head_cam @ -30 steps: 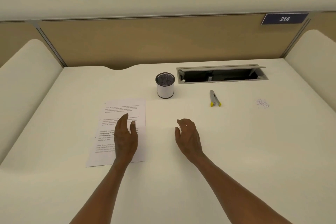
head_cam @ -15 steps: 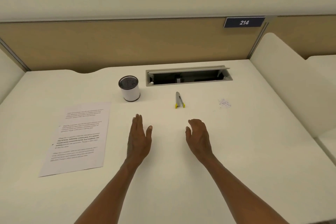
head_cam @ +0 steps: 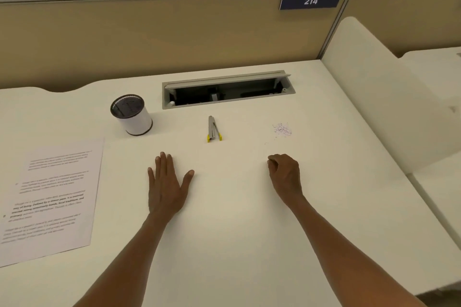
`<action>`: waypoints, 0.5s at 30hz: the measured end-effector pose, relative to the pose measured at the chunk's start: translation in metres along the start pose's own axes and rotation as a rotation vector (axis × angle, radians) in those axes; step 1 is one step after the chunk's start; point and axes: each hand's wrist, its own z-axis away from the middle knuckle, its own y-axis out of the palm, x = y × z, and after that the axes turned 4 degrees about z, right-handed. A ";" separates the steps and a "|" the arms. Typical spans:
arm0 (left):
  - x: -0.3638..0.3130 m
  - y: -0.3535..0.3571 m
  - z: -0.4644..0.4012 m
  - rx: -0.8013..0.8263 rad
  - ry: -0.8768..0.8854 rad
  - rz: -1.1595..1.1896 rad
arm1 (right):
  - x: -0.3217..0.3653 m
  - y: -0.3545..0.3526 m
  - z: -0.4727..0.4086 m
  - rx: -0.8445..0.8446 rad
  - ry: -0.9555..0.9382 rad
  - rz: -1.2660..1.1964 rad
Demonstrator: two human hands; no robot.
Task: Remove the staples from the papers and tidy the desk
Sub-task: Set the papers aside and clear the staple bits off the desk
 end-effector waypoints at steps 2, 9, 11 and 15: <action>0.000 0.001 0.000 -0.017 -0.019 0.004 | -0.005 0.000 -0.014 0.006 0.022 -0.002; -0.003 -0.003 -0.001 -0.055 -0.069 0.079 | -0.003 0.004 -0.060 0.075 0.000 0.023; -0.003 -0.003 -0.001 -0.055 -0.067 0.080 | 0.000 0.004 -0.069 0.118 -0.050 0.100; -0.004 -0.003 -0.001 -0.061 -0.074 0.081 | 0.005 0.004 -0.083 0.166 -0.101 0.165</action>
